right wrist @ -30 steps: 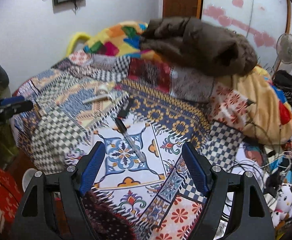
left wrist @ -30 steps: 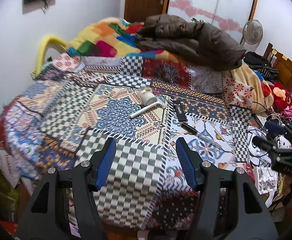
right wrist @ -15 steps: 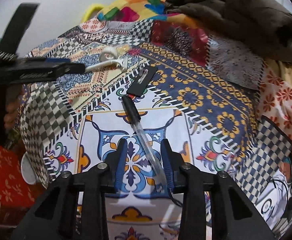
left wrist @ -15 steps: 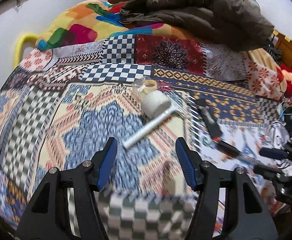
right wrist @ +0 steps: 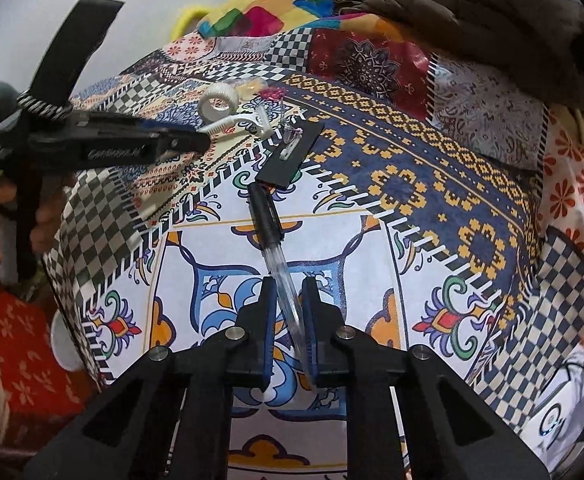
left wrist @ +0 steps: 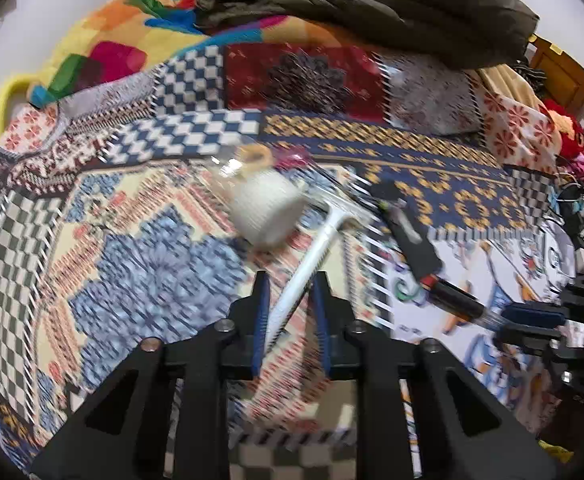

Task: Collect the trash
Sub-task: 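Grasp the clear pen with the right tool while the left grasps the white razor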

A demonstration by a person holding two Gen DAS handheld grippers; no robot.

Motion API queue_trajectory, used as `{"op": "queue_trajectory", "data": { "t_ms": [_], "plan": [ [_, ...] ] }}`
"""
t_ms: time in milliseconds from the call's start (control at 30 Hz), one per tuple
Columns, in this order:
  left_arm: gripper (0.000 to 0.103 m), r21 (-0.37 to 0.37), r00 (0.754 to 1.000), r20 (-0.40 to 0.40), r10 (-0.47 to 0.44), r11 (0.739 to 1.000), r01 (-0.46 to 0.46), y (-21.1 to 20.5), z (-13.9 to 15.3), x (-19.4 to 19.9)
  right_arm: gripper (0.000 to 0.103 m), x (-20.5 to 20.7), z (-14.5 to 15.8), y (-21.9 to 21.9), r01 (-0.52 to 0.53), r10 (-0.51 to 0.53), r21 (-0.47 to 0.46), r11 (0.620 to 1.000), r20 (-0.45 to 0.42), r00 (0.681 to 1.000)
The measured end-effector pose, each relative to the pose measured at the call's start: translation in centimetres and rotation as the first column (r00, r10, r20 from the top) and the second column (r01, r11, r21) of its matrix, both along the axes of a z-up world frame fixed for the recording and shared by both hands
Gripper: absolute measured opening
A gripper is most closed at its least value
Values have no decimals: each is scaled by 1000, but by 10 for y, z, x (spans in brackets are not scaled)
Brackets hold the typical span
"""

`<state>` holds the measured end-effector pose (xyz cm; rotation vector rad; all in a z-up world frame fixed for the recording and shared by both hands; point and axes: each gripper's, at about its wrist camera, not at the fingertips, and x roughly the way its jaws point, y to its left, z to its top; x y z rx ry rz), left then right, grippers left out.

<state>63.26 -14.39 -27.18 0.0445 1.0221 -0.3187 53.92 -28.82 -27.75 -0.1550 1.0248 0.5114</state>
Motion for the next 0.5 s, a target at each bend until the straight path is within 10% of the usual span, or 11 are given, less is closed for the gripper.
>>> {"op": "queue_trajectory", "data": {
  "t_ms": [500],
  "plan": [
    [7,51,1000,7,24,998,-25,-36,1,-16,8,-3,5,3,95,-94,57,994,-19,995]
  ]
}}
